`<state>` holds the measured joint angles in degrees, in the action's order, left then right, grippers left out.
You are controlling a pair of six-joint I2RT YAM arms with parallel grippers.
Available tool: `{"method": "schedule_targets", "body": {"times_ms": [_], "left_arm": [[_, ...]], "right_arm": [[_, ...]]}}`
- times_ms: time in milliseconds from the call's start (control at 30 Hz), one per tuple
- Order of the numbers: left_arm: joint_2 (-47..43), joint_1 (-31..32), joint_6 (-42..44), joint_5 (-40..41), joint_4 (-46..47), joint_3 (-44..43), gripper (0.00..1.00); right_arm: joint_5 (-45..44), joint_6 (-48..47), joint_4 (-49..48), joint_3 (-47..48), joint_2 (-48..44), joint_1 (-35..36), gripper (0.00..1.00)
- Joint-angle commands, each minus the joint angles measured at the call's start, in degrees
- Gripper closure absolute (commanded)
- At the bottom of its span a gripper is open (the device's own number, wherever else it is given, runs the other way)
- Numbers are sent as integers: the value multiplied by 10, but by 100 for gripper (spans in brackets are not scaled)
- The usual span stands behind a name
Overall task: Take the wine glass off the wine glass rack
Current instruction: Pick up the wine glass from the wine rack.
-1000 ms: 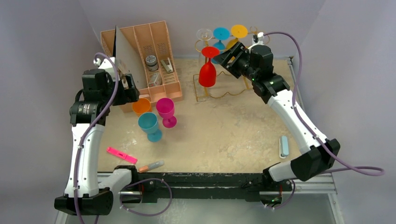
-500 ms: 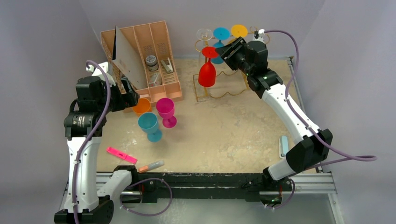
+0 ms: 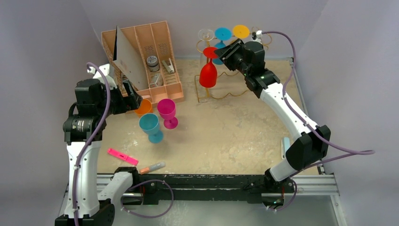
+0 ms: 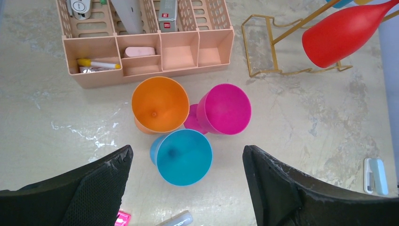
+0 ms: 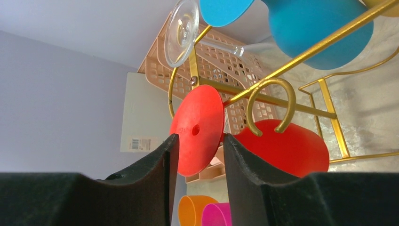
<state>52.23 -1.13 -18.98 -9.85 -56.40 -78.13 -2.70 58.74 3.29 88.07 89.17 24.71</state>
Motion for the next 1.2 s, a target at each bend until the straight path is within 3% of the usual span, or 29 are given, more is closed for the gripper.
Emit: {"method": "schedule_targets", "body": {"times_ms": [0,300,767,1167], "left_arm": [[-10,-4,4,-15,6,-26,15],[-18,-3,5,-4,5,-32,15],[-42,-4,0,27,18,-33,14],[-50,-4,-6,-1,31,-7,14]], "right_arm": [[-9,9,-31,31,6,3,60],[-2,6,-51,30,11,4,79],[22,58,-85,-9,1,4,100],[26,95,-90,-25,-8,3,100]]}}
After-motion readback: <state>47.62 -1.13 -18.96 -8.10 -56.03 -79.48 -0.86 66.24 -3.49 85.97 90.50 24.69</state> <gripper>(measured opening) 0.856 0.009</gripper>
